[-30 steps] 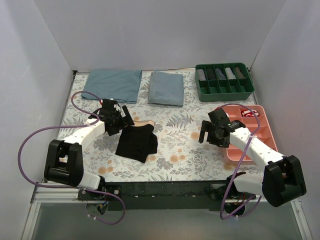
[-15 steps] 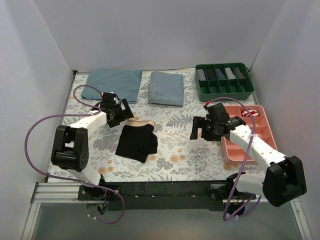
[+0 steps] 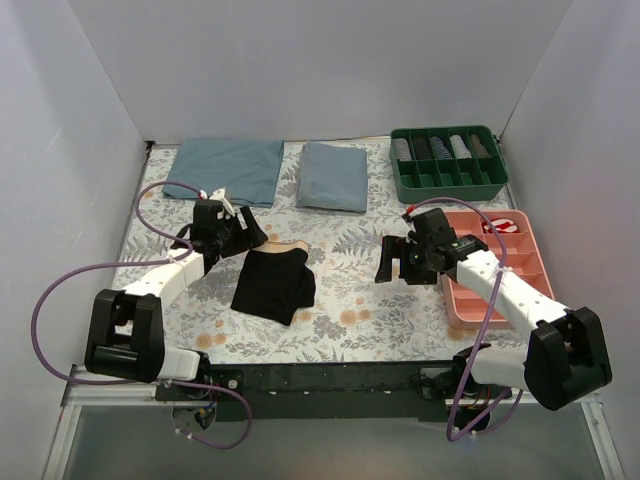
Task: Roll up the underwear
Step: Pick up the underwear from the center of the board.
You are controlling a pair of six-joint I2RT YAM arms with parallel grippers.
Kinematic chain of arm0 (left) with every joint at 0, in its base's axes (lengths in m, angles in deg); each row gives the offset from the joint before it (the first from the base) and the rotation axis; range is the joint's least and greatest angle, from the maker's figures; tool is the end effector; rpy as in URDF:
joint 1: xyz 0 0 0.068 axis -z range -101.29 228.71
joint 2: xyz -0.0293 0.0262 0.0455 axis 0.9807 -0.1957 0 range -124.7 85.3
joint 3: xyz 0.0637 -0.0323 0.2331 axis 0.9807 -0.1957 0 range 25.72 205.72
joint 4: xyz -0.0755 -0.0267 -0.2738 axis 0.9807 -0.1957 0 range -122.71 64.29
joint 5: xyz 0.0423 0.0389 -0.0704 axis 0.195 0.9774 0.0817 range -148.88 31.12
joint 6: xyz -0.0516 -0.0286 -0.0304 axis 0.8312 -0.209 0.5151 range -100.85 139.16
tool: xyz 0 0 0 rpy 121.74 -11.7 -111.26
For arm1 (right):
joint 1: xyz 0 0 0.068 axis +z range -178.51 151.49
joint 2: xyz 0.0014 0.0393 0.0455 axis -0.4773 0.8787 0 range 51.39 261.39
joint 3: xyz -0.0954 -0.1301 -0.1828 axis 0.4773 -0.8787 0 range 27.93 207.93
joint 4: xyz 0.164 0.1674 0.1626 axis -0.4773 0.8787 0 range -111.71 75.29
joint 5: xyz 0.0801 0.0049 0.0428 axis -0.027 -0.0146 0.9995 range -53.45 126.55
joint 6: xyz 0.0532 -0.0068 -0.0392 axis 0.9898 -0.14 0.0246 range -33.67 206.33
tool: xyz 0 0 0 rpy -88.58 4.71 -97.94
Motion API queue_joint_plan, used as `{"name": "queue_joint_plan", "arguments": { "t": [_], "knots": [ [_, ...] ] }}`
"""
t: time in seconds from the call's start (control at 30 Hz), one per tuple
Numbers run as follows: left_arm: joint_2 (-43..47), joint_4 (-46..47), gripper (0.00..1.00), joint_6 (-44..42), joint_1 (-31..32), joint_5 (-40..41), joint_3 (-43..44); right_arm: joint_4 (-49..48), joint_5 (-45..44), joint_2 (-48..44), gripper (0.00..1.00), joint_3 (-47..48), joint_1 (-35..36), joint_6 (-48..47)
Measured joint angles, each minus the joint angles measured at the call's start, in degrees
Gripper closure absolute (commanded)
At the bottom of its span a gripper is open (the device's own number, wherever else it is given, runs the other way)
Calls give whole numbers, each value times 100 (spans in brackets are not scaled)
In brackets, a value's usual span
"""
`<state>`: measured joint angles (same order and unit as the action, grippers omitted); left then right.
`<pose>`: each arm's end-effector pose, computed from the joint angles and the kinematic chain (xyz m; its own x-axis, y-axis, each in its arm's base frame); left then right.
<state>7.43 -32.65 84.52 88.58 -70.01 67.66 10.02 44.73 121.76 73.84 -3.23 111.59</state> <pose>0.3104 -0.0643 0.1467 -0.5589 -0.8081 -0.1861 -0.4810 0.4988 -0.7210 0.2522 0.1273 0.1717 -0.8904 0.0464 -0.4528 -0.1265 0.9303 0.3443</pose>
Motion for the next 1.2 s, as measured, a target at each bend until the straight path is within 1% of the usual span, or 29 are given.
{"name": "queue_joint_plan", "arguments": {
  "t": [0.13, 0.3, 0.4, 0.43, 0.53, 0.57, 0.63, 0.67, 0.73, 0.8, 0.87, 0.93, 1.0, 1.2],
  "knots": [
    [-306, 221, 32, -83, 0, -79, -24, -66, 87, 63, 2, 0, 4, 2],
    [-634, 245, 40, -254, 0, -22, -4, -109, 175, 118, 1, 0, 50, 13],
    [-636, 264, 49, -339, 0, -22, 35, -188, 236, 129, 1, 0, 76, 39],
    [-636, 269, 56, -361, 0, -20, 46, -203, 249, 129, 1, 0, 85, 48],
    [-636, 273, 60, -400, 0, -31, 57, -234, 262, 138, 2, 0, 125, 85],
    [-636, 273, 65, -409, 0, -48, 57, -245, 273, 138, 2, 0, 144, 107],
    [-636, 273, 67, -404, 0, -68, 57, -275, 289, 138, 2, 0, 155, 140],
    [-636, 273, 70, -424, 0, -92, 57, -297, 299, 140, 2, 0, 166, 157],
    [-647, 271, 71, -431, 0, -138, 63, -341, 332, 140, 2, 0, 181, 170],
    [-704, 275, 82, -446, 0, -168, 98, -363, 369, 138, 2, 0, 184, 184],
    [-765, 286, 85, -444, 0, -184, 111, -387, 407, 140, 2, -9, 186, 197],
    [-804, 286, 95, -446, 0, -205, 111, -446, 428, 140, 2, -52, 186, 201],
    [-809, 282, 100, -444, 0, -223, 114, -468, 448, 157, 2, -98, 186, 210],
    [-807, 192, 100, -442, 0, -367, 245, -498, 503, 190, 2, -192, 199, 269]
  ]
}}
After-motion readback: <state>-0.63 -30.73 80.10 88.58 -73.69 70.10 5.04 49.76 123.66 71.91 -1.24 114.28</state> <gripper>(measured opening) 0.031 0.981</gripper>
